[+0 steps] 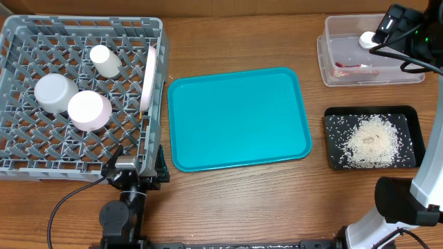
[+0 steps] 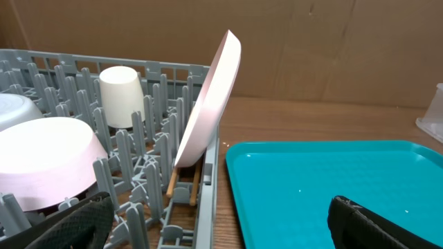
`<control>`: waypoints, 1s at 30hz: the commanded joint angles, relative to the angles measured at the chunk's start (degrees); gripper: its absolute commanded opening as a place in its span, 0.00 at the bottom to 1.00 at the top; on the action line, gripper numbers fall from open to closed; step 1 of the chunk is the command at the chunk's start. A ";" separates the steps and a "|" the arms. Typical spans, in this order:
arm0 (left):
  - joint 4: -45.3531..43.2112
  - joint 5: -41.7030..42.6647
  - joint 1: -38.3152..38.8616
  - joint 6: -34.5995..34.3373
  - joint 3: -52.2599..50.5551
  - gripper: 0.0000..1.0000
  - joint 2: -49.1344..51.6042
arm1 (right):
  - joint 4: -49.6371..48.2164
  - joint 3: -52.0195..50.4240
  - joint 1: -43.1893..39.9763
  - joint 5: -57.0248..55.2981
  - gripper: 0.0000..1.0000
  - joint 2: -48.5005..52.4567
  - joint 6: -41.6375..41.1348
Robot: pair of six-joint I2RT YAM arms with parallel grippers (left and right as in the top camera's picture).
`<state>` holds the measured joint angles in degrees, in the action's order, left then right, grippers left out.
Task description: Sort waste into correct bins and load items into the dishwasher
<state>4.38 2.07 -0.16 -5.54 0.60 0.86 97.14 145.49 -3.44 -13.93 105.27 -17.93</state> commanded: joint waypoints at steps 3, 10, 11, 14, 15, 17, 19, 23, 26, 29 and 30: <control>0.02 -0.61 -0.46 0.87 -0.33 1.00 -0.66 | -0.13 0.20 -0.17 -0.37 1.00 -0.04 0.39; 0.02 -0.61 -0.46 0.87 -0.33 1.00 -0.66 | -0.13 0.20 -0.17 -0.37 1.00 -0.02 0.37; 0.02 -0.61 -0.46 0.87 -0.33 1.00 -0.66 | -0.13 0.20 -0.17 -0.37 1.00 0.20 0.39; 0.02 -0.61 -0.46 0.87 -0.33 1.00 -0.66 | -0.13 0.20 -0.17 -0.35 1.00 0.26 0.37; 0.02 -0.61 -0.46 0.87 -0.33 1.00 -0.66 | -0.15 0.20 -0.17 -0.37 1.00 0.26 0.39; 0.02 -0.61 -0.46 0.87 -0.33 1.00 -0.66 | -0.13 0.20 -0.17 -0.37 1.00 -0.35 0.37; 0.02 -0.61 -0.46 0.87 -0.33 1.00 -0.66 | -0.13 0.20 -0.04 -0.35 1.00 -1.84 0.37; 0.02 -0.61 -0.46 0.87 -0.33 1.00 -0.66 | -0.13 0.20 0.57 -0.35 1.00 -7.26 0.39; 0.02 -0.61 -0.46 0.87 -0.33 1.00 -0.66 | -0.13 0.20 1.51 -0.37 1.00 -12.50 0.37; 0.02 -0.61 -0.46 0.87 -0.33 1.00 -0.66 | -0.13 0.20 2.29 -0.37 1.00 -17.66 0.37; 0.02 -0.61 -0.46 0.87 -0.33 1.00 -0.66 | -0.13 0.20 2.47 -0.37 1.00 -19.43 0.39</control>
<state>4.40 2.07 -0.16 -5.54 0.60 0.86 97.10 144.84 -1.56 -13.89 92.05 -17.91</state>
